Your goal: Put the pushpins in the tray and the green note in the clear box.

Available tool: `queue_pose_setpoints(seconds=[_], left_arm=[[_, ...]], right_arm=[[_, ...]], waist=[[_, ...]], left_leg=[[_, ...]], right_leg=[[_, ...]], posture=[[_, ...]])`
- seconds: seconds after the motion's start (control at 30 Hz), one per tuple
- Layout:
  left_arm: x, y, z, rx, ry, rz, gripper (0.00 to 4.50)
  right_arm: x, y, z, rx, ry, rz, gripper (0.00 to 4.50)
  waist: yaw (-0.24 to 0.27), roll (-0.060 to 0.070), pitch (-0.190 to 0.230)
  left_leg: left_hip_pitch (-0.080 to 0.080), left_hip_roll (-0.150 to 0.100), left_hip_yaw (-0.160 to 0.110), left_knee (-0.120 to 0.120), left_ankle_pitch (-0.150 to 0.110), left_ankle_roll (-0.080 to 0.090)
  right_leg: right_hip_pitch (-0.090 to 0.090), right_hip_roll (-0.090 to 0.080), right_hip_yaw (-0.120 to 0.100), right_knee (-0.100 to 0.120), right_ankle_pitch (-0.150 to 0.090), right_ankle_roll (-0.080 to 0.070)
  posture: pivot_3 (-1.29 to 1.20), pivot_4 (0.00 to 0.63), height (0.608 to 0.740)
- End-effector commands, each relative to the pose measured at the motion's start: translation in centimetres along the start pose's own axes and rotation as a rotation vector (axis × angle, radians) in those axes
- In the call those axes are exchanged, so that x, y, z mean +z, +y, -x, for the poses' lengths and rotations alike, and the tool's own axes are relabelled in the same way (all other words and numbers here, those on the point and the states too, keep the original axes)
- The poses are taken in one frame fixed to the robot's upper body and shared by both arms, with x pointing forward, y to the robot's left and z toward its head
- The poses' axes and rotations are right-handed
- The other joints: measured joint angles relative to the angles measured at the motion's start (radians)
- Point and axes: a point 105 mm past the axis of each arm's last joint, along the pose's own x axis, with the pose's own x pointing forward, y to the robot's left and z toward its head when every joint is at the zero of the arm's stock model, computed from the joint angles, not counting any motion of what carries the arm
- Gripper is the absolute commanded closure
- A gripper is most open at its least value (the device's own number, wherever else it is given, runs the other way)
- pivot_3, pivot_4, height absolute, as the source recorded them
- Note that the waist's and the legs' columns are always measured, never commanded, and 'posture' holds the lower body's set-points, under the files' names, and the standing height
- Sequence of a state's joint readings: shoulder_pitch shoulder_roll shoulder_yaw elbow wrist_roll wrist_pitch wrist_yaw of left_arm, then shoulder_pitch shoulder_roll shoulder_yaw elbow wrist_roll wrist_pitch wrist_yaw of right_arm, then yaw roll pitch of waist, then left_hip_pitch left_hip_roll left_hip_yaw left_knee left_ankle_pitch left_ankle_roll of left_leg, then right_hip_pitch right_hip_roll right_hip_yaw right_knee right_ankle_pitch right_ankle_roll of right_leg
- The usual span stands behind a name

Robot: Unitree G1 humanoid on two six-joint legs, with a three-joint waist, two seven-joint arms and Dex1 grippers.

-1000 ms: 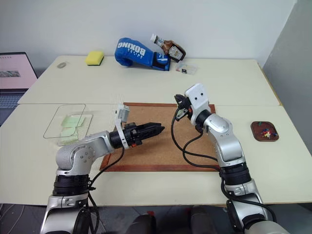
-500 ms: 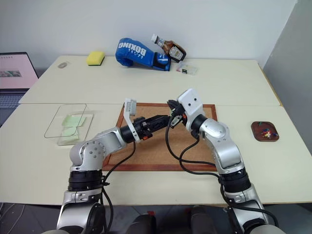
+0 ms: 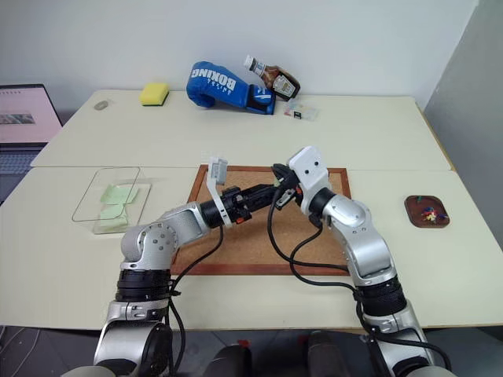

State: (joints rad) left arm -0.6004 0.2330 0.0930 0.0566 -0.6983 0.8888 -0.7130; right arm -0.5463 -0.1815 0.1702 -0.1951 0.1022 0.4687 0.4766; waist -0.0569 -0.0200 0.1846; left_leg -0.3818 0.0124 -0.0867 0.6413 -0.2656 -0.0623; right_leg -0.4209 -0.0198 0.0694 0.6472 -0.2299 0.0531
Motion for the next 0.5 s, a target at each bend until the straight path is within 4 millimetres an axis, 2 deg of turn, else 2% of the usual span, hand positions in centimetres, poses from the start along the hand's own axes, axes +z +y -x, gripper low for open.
queue_pose_setpoints(seconds=[0.03,0.27,0.5], left_arm=[[-0.2,-0.2,-0.3,-0.019,0.018,-0.023,0.62],[0.3,-0.1,-0.7,-0.024,0.003,-0.026,0.62],[-0.2,-0.4,-0.8,-0.036,0.016,-0.025,0.62]], right_arm=[[2.7,1.1,0.0,0.040,-0.100,0.009,4.50],[2.7,1.7,0.1,0.062,-0.100,0.008,4.50],[2.9,2.3,0.2,0.087,-0.104,0.010,4.50]], waist=[[0.000,0.000,0.000],[0.000,0.000,0.000],[0.000,0.000,0.000]], left_leg=[[0.000,0.000,0.000,0.000,0.000,0.000],[0.000,0.000,0.000,0.001,0.000,0.000],[0.000,0.000,0.000,0.001,0.000,0.000]], right_leg=[[0.000,0.000,0.000,0.000,0.000,0.000],[0.000,0.000,0.000,0.000,0.000,0.000],[0.000,0.000,0.000,0.000,0.000,0.000]], posture=[[0.00,0.150,0.740],[0.00,0.150,0.740],[0.00,0.150,0.740]])
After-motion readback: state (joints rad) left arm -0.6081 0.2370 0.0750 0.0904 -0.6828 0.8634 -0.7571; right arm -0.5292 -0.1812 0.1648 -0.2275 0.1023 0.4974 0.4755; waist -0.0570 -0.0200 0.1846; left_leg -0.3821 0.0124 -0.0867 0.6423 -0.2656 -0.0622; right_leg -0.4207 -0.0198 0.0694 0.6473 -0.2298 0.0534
